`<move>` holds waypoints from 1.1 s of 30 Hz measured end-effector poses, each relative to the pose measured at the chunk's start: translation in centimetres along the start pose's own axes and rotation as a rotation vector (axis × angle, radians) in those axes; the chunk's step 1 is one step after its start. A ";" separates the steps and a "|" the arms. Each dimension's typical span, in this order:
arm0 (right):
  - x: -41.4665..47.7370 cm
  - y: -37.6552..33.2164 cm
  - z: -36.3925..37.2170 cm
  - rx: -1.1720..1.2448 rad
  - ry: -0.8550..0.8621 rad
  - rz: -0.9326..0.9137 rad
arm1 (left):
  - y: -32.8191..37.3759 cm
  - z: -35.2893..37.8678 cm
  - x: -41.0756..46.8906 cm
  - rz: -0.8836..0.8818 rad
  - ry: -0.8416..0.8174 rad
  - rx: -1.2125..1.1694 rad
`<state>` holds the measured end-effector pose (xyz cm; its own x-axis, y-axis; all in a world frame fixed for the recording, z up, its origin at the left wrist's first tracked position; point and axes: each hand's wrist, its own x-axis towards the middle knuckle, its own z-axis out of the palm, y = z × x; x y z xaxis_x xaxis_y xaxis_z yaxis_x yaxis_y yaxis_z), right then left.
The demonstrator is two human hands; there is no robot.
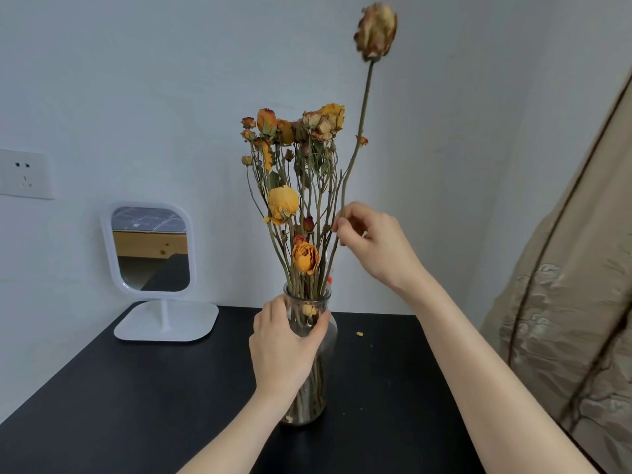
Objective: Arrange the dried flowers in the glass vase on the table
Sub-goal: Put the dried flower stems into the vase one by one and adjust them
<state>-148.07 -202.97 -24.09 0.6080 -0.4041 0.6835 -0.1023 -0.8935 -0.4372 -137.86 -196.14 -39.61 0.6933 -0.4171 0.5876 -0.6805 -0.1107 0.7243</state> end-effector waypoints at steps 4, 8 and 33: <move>-0.5 0.9 0.7 -0.068 -0.113 0.024 | 0.0 0.0 0.0 0.001 0.001 -0.005; -0.9 1.8 1.2 -0.080 -0.196 0.071 | -0.1 0.0 0.0 0.006 -0.002 0.003; -1.3 1.8 1.9 0.063 -0.100 0.088 | 0.0 0.2 0.1 -0.002 0.013 0.000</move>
<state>-147.53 -203.70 -26.93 0.6749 -0.4557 0.5805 -0.1105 -0.8401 -0.5310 -137.91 -196.35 -39.61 0.6975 -0.4049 0.5912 -0.6795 -0.1118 0.7252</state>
